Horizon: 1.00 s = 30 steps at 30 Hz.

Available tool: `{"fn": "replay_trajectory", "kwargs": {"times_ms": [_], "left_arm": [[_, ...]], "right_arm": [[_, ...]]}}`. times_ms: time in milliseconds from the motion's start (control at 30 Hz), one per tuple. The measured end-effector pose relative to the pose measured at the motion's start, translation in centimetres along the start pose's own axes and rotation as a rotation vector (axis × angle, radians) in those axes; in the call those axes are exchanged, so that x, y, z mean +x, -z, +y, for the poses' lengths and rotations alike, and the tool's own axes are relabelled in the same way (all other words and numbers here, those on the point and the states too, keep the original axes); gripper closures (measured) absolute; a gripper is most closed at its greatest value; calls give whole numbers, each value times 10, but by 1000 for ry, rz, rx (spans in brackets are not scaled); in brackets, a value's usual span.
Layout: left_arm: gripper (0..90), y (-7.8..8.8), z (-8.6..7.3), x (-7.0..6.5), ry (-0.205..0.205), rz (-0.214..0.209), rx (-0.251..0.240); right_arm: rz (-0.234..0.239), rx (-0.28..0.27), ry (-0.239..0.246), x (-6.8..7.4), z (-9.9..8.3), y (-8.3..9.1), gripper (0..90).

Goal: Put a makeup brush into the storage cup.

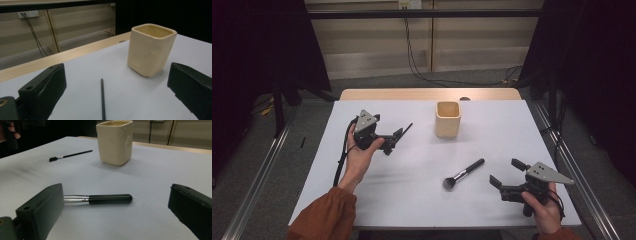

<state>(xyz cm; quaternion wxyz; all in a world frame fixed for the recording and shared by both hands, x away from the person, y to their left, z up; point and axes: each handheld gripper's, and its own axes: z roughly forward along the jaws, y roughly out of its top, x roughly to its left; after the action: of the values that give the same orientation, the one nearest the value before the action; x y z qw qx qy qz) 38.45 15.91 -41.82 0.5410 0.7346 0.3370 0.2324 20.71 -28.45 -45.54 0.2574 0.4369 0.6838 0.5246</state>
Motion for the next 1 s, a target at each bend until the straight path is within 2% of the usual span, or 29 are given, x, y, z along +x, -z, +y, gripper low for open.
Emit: {"fn": "replay_trajectory", "kwargs": {"times_ms": [67,167,300,433,500,533,567,633,733,800,867,900,933,1000], "left_arm": [[21,-2,2,3,9,10,-2],[21,-4,5,4,9,3,25],[22,-6,12,4,5,7,17],[24,-10,17,9,0,8,56],[25,-13,16,12,-27,8,100],[25,-13,16,12,-27,8,100],[25,-16,15,14,-37,11,152],[27,-18,15,15,-38,9,193],[31,-19,18,16,-60,22,256],[39,-21,19,16,-51,32,301],[45,-24,21,16,-54,25,365],[45,-24,21,16,-54,25,365],[47,-28,24,17,-44,16,397],[51,-29,26,17,-36,23,411]], "right_arm": [[-3,0,-4,0,0,0,0],[-1,-1,-4,0,0,0,0],[1,-2,2,0,0,0,0],[2,0,-1,0,0,0,0],[2,1,-1,0,0,0,0],[3,1,-1,0,0,0,0],[3,1,-2,0,0,0,0],[3,2,-5,0,0,0,0],[1,3,-7,0,0,-1,0],[-2,3,-9,-1,0,-1,0],[0,4,-7,0,0,-1,0],[0,4,-7,0,0,-1,0],[2,4,-6,0,0,-1,0],[1,4,-5,0,0,-1,0]]}}
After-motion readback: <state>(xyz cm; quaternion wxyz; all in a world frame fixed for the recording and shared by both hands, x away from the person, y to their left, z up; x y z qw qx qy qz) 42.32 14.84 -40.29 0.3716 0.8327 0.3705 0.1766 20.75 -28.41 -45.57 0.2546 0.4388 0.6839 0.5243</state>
